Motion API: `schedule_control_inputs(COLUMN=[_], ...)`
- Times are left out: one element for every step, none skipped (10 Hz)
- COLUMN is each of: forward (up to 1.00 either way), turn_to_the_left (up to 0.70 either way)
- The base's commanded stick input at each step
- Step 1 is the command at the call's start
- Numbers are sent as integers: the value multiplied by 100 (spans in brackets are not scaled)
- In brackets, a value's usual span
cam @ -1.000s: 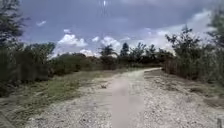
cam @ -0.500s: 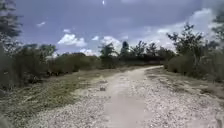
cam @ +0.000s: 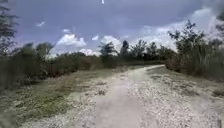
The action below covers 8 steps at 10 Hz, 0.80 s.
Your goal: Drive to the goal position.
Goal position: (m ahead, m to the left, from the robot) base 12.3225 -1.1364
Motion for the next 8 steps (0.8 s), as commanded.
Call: schedule_control_inputs(forward=[50,50,50,50,50,50,50,50], turn_to_the_left=[1,1,1,1,1,1,1,1])
